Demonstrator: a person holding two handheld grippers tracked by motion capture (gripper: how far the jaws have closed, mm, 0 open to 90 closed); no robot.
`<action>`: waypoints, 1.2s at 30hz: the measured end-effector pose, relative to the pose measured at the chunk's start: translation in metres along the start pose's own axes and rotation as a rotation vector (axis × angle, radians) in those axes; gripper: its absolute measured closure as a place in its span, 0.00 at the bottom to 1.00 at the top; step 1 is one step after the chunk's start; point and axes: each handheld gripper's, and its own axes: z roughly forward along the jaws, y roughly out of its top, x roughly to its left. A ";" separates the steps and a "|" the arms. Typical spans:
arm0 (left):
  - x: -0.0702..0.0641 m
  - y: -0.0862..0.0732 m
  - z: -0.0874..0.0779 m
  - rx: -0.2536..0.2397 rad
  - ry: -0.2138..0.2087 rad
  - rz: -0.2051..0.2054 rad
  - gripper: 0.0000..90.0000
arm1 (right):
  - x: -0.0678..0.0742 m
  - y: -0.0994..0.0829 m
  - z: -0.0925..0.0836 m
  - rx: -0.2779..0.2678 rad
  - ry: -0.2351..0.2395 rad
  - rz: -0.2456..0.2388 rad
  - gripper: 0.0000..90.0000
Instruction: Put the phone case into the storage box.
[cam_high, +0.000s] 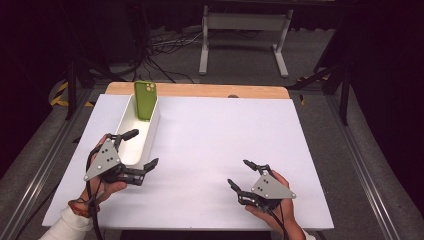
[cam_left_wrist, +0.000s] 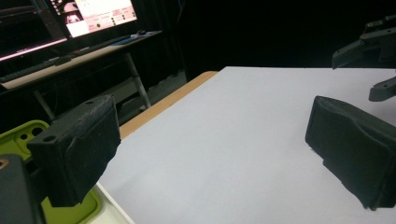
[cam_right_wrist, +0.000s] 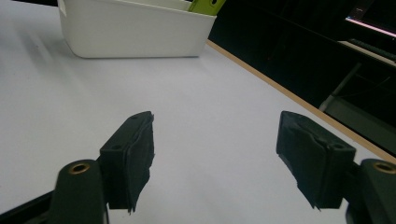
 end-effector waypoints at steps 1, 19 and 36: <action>-0.001 0.000 0.000 0.008 -0.003 0.005 0.05 | 0.000 0.000 0.000 0.000 -0.001 0.000 0.32; -0.019 -0.017 -0.005 0.039 -0.032 -0.021 0.05 | 0.002 0.001 0.000 0.002 0.000 -0.005 0.32; -0.034 -0.046 0.007 0.102 -0.067 -0.116 0.07 | 0.004 0.001 -0.002 0.008 0.008 -0.025 0.33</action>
